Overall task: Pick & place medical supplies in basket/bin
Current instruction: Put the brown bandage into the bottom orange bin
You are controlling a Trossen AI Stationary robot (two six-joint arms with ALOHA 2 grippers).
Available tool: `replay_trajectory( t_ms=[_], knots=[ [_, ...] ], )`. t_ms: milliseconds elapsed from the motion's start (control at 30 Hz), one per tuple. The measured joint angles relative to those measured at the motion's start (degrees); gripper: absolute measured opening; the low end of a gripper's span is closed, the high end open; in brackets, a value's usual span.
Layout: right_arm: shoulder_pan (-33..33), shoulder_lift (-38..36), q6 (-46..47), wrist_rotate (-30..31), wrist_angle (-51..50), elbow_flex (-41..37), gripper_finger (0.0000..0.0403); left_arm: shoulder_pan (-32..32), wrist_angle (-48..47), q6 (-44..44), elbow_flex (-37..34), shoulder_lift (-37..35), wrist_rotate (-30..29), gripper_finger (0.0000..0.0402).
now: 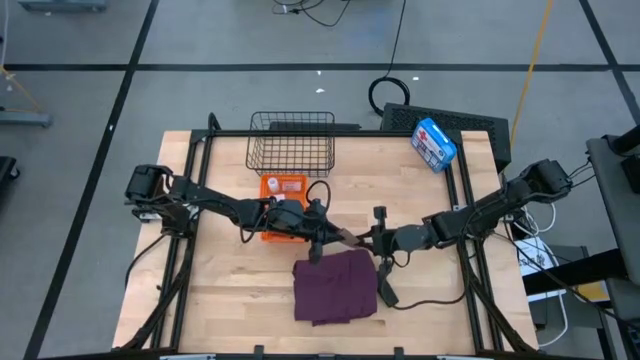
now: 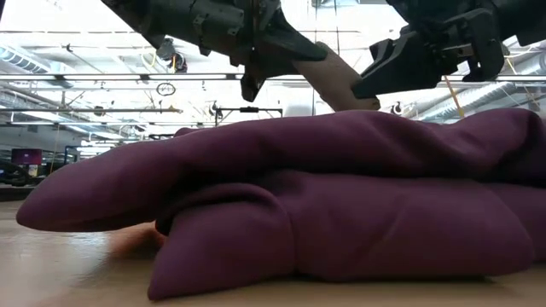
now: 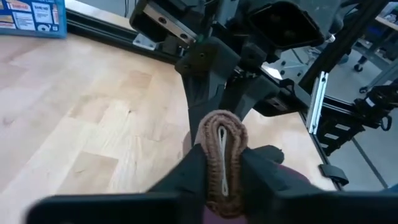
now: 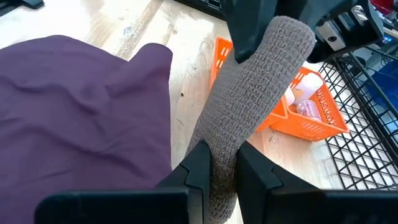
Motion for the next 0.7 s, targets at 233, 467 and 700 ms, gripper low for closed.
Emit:
replay_trajectory(
  t_ms=[233, 467, 700],
  knots=[
    [0.3, -1.9, 1.1, 5.1, -3.2, 0.0, 0.0076, -0.5, 2.8, 3.6, -0.1, 0.1, -5.9, 0.0038],
    [3.3, -11.9, 11.5, 13.2, -19.9, 0.0, 0.0153, -0.3, 16.5, 11.5, -2.6, -0.3, -8.8, 0.0038],
    [4.0, -19.2, 19.1, 13.4, -26.9, -0.7, 0.017, 2.0, 34.5, 16.2, -7.4, -0.4, -0.2, 0.0038]
  ],
)
